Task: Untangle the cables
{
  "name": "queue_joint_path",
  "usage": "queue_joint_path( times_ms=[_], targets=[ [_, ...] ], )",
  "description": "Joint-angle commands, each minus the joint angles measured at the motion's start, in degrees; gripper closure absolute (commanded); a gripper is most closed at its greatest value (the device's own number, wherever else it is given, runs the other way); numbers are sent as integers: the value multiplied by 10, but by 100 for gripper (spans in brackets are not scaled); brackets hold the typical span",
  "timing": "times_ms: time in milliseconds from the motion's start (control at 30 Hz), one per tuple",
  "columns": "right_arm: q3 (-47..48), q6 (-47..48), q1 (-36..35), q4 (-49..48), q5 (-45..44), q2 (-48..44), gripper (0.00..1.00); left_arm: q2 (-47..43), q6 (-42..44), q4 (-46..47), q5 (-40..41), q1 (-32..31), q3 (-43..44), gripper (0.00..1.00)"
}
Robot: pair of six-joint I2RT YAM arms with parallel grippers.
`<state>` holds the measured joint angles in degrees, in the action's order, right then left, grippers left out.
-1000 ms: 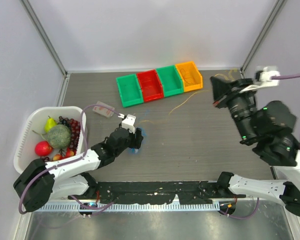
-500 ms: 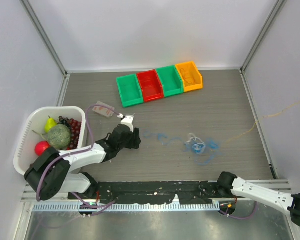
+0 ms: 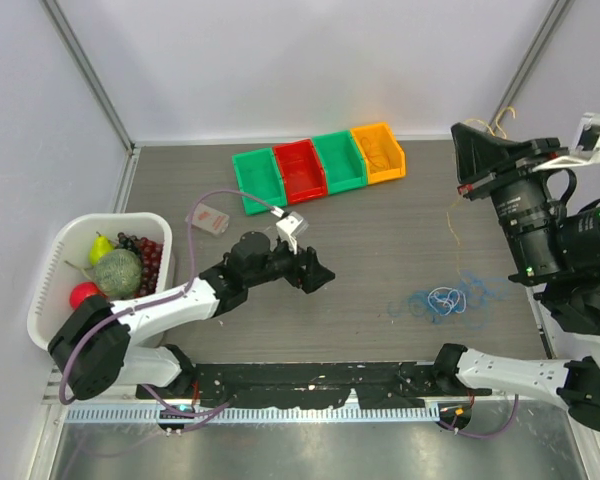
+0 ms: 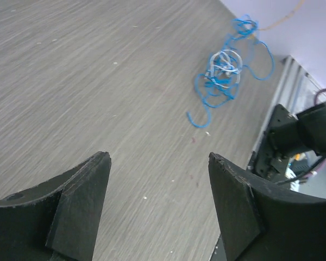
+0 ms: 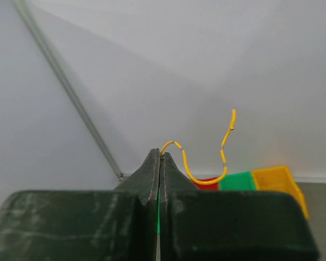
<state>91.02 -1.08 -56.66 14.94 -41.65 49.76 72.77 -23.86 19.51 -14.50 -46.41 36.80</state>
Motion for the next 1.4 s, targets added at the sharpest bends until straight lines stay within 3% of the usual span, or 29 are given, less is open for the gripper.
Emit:
queue_joint_path(
  times_ms=[0,167,400,567,867,1067,1167,1267,1367],
  targets=[
    [112,-89,-2,6,149,70,99,8,-27,107,-39,-9,7,24],
    [213,-148,-2,26,250,136,99,-73,-55,126,-26,-10,-36,21],
    [110,-166,-2,-25,227,104,99,-198,-31,-28,8,-10,-30,18],
    [130,-191,-1,-33,235,127,99,-201,-32,40,-33,-10,-41,20],
    [219,-219,-2,-30,256,194,99,-60,-18,262,-52,-64,-37,19],
    [247,-249,-2,-37,280,213,99,71,-19,365,-14,-82,7,18],
    [272,-261,-2,-37,288,223,99,156,-60,436,-19,-83,43,18],
    [289,-274,-2,-46,292,235,99,279,-141,593,-30,-84,61,18],
    [307,-280,-3,-54,300,246,99,369,-209,691,-61,-91,100,20]
  ],
)
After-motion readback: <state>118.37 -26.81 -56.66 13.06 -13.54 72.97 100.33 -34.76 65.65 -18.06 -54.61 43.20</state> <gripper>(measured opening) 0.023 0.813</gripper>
